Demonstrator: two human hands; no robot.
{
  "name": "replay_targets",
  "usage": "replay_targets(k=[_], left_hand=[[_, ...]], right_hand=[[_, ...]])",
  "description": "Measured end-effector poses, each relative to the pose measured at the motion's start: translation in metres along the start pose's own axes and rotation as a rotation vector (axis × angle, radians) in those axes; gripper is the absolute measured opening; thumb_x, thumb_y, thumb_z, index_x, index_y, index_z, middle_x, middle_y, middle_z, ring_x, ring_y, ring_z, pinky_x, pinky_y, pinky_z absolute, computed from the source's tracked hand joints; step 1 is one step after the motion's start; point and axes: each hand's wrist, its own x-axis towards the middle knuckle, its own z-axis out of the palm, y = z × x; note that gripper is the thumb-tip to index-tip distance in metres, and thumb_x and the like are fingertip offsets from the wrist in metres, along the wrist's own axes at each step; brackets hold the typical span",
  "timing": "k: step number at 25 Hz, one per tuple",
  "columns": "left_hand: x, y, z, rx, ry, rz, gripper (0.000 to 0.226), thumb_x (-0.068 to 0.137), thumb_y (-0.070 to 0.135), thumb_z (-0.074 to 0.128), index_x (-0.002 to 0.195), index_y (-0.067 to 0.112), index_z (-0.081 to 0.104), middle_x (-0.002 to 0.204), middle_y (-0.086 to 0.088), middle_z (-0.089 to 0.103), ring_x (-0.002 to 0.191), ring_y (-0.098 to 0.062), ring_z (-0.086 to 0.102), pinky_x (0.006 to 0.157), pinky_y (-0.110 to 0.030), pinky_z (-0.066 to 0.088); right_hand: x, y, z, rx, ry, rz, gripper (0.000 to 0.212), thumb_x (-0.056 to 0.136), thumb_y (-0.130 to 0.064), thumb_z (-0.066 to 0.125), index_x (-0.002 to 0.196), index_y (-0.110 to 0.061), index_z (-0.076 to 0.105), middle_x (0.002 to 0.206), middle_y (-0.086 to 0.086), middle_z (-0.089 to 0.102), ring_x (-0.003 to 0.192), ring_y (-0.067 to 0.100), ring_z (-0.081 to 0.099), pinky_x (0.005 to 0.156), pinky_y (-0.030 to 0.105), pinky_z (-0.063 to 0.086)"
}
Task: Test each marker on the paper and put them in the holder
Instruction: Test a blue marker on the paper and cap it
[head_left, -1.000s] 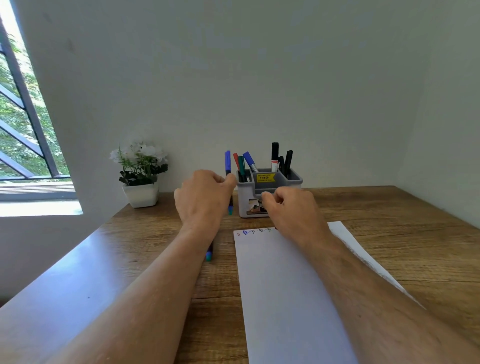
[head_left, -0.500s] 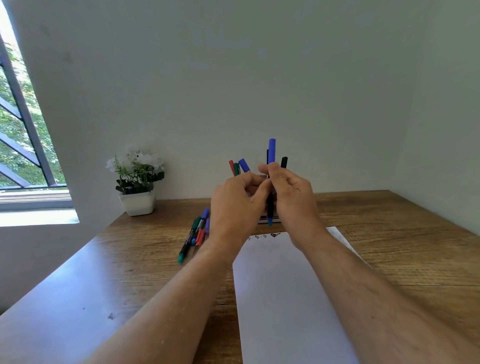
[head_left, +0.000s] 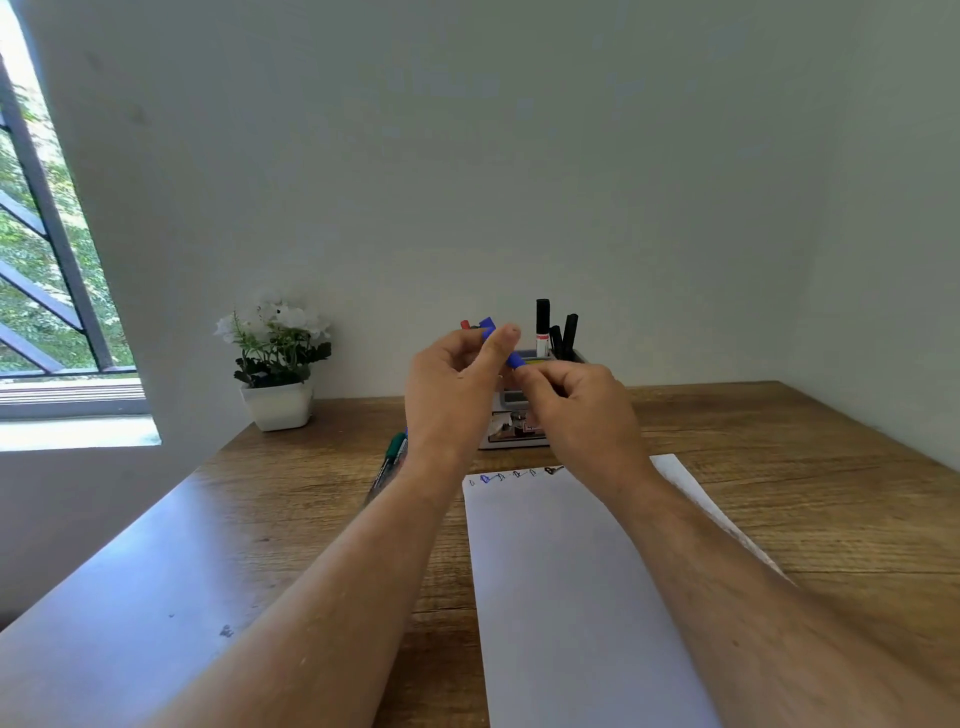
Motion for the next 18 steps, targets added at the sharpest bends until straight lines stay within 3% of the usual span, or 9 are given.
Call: replay_targets(k=[3, 6, 11, 15, 18], left_hand=[[0.003, -0.002, -0.002, -0.044, 0.035, -0.08, 0.023, 0.086, 0.039, 0.069, 0.084, 0.016, 0.074, 0.063, 0.008, 0.069, 0.055, 0.0, 0.061, 0.057, -0.017, 0.048], [0.007, -0.005, -0.003, -0.106, 0.042, -0.123, 0.025, 0.086, 0.038, 0.07, 0.081, 0.014, 0.074, 0.063, 0.005, 0.067, 0.055, -0.003, 0.057, 0.058, -0.021, 0.047], [0.012, -0.005, -0.006, -0.225, 0.099, -0.138, 0.019, 0.089, 0.03, 0.069, 0.081, 0.014, 0.076, 0.065, 0.001, 0.067, 0.053, -0.005, 0.053, 0.054, -0.019, 0.046], [0.015, -0.002, -0.014, -0.484, 0.1, -0.22, 0.01, 0.089, 0.018, 0.068, 0.084, 0.013, 0.075, 0.072, -0.004, 0.072, 0.059, -0.009, 0.061, 0.056, -0.019, 0.053], [0.012, -0.001, -0.014, -0.68, 0.029, -0.276, 0.012, 0.092, 0.011, 0.062, 0.099, 0.005, 0.069, 0.08, -0.011, 0.074, 0.065, -0.013, 0.069, 0.061, -0.02, 0.058]], right_hand=[[0.0, 0.001, -0.002, -0.119, -0.019, -0.077, 0.031, 0.096, -0.04, 0.057, 0.103, -0.018, 0.077, 0.069, -0.013, 0.068, 0.06, -0.003, 0.06, 0.05, 0.006, 0.039], [0.002, 0.001, -0.002, -0.153, -0.008, -0.111, 0.033, 0.095, -0.043, 0.056, 0.098, -0.018, 0.077, 0.064, -0.013, 0.065, 0.059, -0.005, 0.058, 0.049, 0.006, 0.039], [0.002, 0.001, -0.008, -0.27, 0.046, -0.117, 0.035, 0.09, -0.055, 0.057, 0.063, -0.034, 0.059, 0.051, -0.013, 0.054, 0.052, -0.003, 0.055, 0.042, 0.009, 0.037], [0.001, 0.003, -0.006, -0.175, 0.095, -0.085, 0.03, 0.097, -0.04, 0.054, 0.087, -0.018, 0.071, 0.072, -0.01, 0.066, 0.06, -0.005, 0.059, 0.049, 0.004, 0.04], [0.001, -0.001, -0.005, -0.018, 0.11, -0.092, 0.023, 0.1, -0.027, 0.051, 0.092, -0.017, 0.069, 0.067, -0.015, 0.058, 0.059, -0.01, 0.056, 0.049, 0.005, 0.04]])
